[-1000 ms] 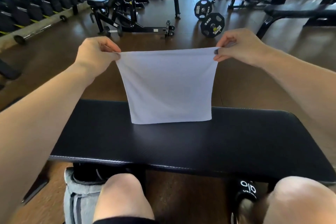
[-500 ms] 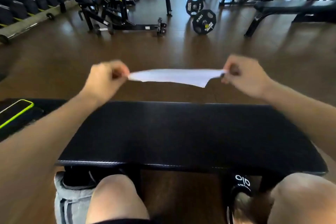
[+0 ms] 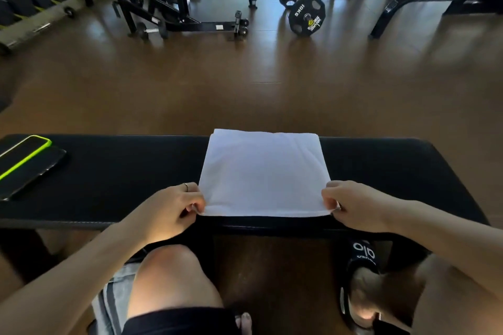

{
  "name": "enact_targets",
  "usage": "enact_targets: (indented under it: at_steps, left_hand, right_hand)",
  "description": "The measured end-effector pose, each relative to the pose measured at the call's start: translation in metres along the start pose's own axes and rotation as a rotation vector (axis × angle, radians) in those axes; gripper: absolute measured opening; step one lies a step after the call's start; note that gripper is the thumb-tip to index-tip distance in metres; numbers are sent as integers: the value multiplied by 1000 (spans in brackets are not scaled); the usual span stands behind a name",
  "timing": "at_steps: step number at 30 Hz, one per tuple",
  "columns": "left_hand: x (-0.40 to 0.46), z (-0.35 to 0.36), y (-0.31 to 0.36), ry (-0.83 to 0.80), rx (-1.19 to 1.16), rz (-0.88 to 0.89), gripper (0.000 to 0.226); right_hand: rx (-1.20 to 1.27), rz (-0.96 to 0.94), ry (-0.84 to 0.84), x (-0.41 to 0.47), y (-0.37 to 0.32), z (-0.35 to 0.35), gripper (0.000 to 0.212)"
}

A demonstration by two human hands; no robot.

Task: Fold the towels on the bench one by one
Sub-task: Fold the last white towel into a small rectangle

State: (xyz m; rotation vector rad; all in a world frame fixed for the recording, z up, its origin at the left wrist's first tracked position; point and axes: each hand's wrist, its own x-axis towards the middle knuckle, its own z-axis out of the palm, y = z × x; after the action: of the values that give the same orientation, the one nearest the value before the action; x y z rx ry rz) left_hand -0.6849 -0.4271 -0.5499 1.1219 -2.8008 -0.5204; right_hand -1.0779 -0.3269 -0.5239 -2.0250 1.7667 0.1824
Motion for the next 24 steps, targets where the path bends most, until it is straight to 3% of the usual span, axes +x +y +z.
enact_targets:
  at_steps: [13, 16, 18, 20, 24]
  left_hand:
    - [0, -19, 19, -277, 103, -78, 21]
    - [19, -29, 30, -227, 25, -168, 24]
    - [42, -27, 39, -90, 45, -183, 29]
    - [74, -16, 48, -5, 137, -202, 48]
    - [133, 16, 55, -38, 202, -366, 65]
  right_hand:
    - [-26, 1, -120, -5, -11, -8, 8]
    - [98, 11, -135, 2, -17, -23, 16]
    - [197, 10, -25, 20, -26, -31, 28]
    - [160, 4, 125, 51, -39, -27, 45]
    - [6, 47, 287, 108, -64, 5, 63]
